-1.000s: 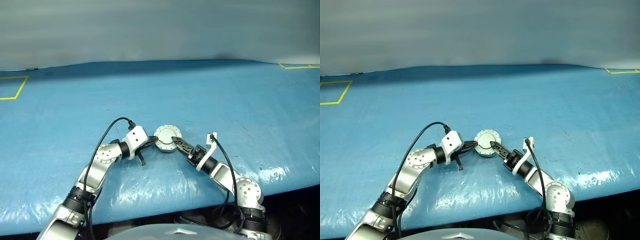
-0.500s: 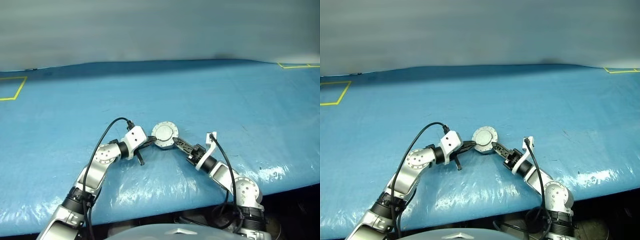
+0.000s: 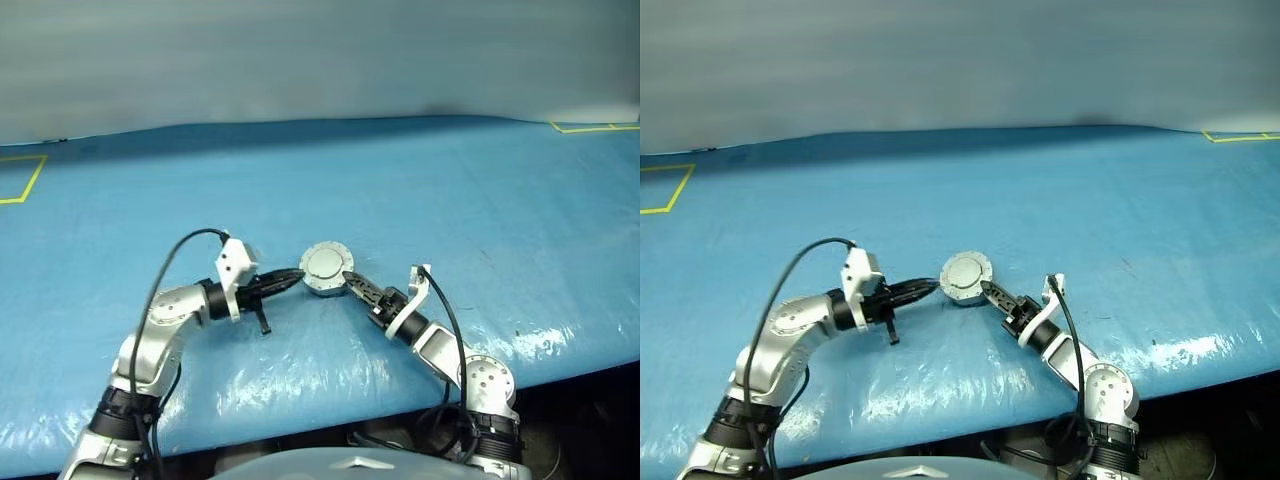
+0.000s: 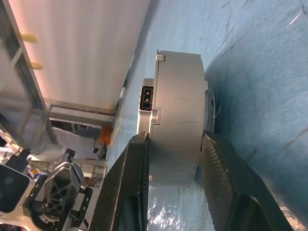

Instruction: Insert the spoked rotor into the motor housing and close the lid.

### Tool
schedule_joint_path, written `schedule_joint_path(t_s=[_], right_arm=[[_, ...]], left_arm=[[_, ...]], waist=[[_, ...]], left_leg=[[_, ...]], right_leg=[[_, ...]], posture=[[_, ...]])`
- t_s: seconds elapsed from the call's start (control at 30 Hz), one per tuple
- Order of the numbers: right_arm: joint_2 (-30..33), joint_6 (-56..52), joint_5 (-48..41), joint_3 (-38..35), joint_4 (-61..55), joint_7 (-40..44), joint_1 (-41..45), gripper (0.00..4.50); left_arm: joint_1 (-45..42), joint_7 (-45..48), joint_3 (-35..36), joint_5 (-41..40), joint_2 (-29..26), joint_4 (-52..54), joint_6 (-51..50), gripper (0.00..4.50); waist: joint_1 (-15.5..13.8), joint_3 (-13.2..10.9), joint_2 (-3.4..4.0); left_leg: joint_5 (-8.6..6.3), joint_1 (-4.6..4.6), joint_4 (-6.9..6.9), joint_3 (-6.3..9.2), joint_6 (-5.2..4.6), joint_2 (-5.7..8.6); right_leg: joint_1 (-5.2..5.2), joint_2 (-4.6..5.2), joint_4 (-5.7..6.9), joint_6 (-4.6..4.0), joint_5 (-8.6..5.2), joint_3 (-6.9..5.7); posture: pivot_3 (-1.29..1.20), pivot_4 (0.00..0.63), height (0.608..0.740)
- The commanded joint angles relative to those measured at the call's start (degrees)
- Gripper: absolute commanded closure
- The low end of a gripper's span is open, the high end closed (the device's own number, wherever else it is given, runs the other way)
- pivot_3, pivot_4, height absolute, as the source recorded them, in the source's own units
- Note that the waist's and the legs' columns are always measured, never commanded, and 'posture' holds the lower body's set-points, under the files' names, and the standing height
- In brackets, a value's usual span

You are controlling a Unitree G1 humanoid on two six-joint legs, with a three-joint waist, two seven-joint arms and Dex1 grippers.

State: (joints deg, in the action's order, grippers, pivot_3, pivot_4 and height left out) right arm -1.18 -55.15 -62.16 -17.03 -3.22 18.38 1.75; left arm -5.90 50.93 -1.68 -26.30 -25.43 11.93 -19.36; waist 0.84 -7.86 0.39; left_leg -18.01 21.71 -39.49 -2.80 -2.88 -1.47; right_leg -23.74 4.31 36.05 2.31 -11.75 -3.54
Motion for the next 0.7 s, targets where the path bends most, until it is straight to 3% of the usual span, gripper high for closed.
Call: schedule_joint_path(t_s=[0.03,0.17,0.27,0.43,0.7], right_arm=[[-3.1,-0.4,-8.0,-1.1,-2.2,-0.6,2.9,3.32],[-6.2,-0.7,-12.8,-0.8,-2.8,-3.2,5.0,3.32],[-6.8,-0.4,-15.4,0.9,-4.1,-4.2,6.4,3.32],[-5.9,-0.3,-18.5,3.6,-5.1,-5.2,8.0,3.32],[-3.5,-1.3,-20.9,7.4,-7.0,-4.5,9.1,3.32]], left_arm=[[1.3,-3.9,4.3,-3.7,1.2,1.0,-2.9,4.50],[3.1,-10.0,7.8,-6.2,4.7,0.2,-5.3,4.50],[4.2,-12.9,12.0,-13.2,8.0,1.1,-9.1,4.32],[6.8,-12.2,15.9,-23.7,10.0,2.9,-13.8,2.90],[9.9,-12.9,13.6,-28.8,12.4,4.6,-16.6,0.23]], waist=[[0.0,-0.1,0.02],[-0.1,-0.2,0.11],[-0.2,-0.2,0.09],[-0.1,-0.2,0.08],[-0.1,-0.3,0.07]], left_leg=[[0.00,0.02,0.00,-0.01,0.00,0.01],[-0.01,0.15,0.00,-0.02,-0.01,0.07],[-0.02,0.19,0.00,0.00,-0.03,0.09],[-0.02,0.21,0.00,0.00,-0.03,0.07],[-0.02,0.21,-0.01,0.00,-0.04,0.10]], right_leg=[[-0.01,0.00,-0.02,0.06,0.04,0.01],[-0.08,0.03,-0.07,0.34,0.20,0.01],[-0.07,0.04,-0.12,0.38,0.22,-0.02],[-0.10,0.04,-0.12,0.38,0.22,-0.05],[-0.08,0.03,-0.12,0.38,0.22,-0.04]], posture=[[0.00,0.150,0.740],[0.00,0.150,0.740],[0.00,0.150,0.740],[0.00,0.150,0.740],[0.00,0.150,0.740]])
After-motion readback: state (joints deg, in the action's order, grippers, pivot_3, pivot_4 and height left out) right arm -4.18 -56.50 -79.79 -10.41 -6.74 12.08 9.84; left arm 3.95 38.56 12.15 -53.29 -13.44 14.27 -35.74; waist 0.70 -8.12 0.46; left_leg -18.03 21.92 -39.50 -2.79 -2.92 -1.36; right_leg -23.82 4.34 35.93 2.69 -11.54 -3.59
